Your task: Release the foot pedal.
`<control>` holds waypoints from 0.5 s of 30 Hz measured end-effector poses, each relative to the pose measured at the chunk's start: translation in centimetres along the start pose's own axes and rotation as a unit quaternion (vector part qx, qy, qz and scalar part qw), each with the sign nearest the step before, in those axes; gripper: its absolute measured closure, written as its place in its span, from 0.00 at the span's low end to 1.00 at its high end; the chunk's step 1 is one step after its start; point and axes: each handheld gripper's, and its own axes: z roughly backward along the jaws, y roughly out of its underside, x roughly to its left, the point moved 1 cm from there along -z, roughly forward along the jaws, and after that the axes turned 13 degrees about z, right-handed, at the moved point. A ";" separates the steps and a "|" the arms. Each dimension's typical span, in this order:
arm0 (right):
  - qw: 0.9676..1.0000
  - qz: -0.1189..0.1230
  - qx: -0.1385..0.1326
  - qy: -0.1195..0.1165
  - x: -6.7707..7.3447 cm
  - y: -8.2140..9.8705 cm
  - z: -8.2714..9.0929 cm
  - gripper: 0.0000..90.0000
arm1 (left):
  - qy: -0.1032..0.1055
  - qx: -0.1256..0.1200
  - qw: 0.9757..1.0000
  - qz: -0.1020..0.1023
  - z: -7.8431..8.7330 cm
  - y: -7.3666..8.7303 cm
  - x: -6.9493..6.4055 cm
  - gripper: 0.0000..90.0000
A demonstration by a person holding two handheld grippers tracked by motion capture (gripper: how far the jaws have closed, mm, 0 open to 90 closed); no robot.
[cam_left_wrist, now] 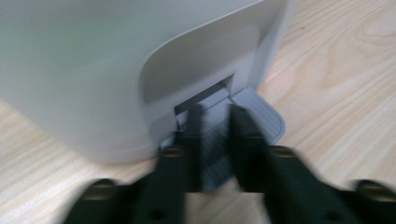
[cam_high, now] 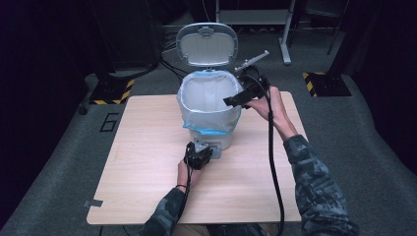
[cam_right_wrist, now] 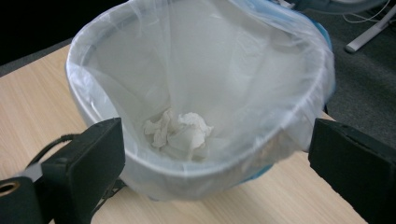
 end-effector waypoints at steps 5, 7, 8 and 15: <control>1.000 -0.011 -0.020 0.014 0.3 2.3 1.9 0.04 | 0.014 0.030 0.999 0.006 1.8 0.2 0.5 0.40; 0.999 -0.010 -0.025 0.024 0.5 3.3 2.6 0.04 | 0.017 0.030 0.999 0.022 2.5 0.5 0.7 0.32; 0.999 -0.012 -0.026 0.026 0.6 3.9 2.9 0.03 | 0.015 0.034 0.999 0.017 3.1 0.5 0.9 0.29; 0.997 -0.042 -0.033 0.057 2.0 9.7 4.7 0.03 | -0.004 0.007 0.999 0.031 8.0 0.9 2.9 0.21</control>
